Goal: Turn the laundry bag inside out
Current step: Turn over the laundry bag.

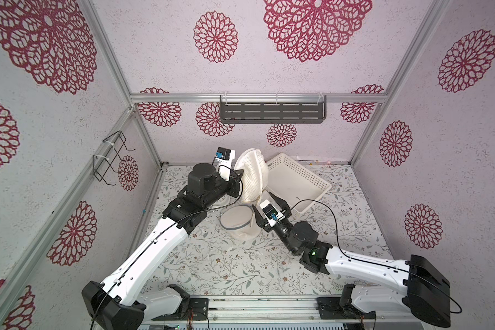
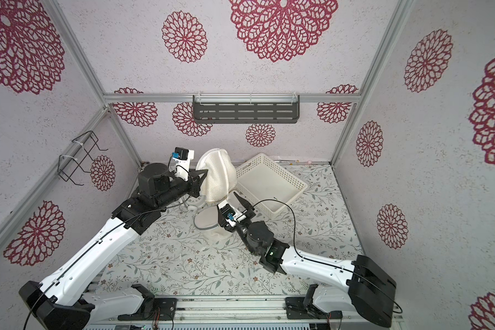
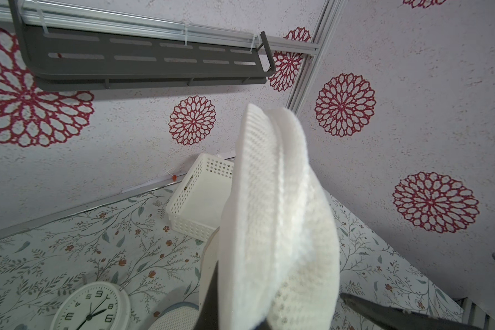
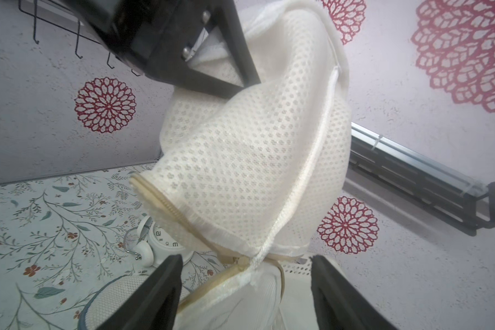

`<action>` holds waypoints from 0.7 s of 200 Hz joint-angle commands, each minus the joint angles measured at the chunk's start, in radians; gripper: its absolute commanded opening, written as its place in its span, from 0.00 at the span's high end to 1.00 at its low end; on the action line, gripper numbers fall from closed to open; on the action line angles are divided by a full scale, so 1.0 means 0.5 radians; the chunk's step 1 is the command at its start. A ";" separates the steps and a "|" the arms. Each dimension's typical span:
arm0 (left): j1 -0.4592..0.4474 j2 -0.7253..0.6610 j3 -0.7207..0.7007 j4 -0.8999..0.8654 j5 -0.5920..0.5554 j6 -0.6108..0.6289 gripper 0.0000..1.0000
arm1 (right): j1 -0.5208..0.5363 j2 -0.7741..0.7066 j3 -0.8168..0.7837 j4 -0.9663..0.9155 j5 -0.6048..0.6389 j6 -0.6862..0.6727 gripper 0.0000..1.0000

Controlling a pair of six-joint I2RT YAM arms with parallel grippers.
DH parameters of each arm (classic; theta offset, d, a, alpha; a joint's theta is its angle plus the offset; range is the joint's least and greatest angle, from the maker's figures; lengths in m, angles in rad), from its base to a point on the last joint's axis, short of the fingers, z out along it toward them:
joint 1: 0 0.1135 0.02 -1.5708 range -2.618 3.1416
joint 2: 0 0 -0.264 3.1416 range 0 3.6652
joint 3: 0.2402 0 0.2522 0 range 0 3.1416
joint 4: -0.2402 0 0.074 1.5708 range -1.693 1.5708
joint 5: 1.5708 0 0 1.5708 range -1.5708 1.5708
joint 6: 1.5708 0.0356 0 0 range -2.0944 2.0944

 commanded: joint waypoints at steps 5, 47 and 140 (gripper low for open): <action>-0.008 -0.006 0.044 -0.056 -0.013 -0.041 1.00 | 0.001 0.117 0.124 0.372 0.074 -0.186 0.27; -0.017 -0.005 0.086 -0.157 -0.032 -0.008 1.00 | -0.035 0.200 0.199 0.461 0.229 -0.225 0.53; -0.143 0.093 0.270 -0.801 -0.141 1.019 1.00 | -0.495 -0.356 0.232 -0.628 -0.700 0.115 1.00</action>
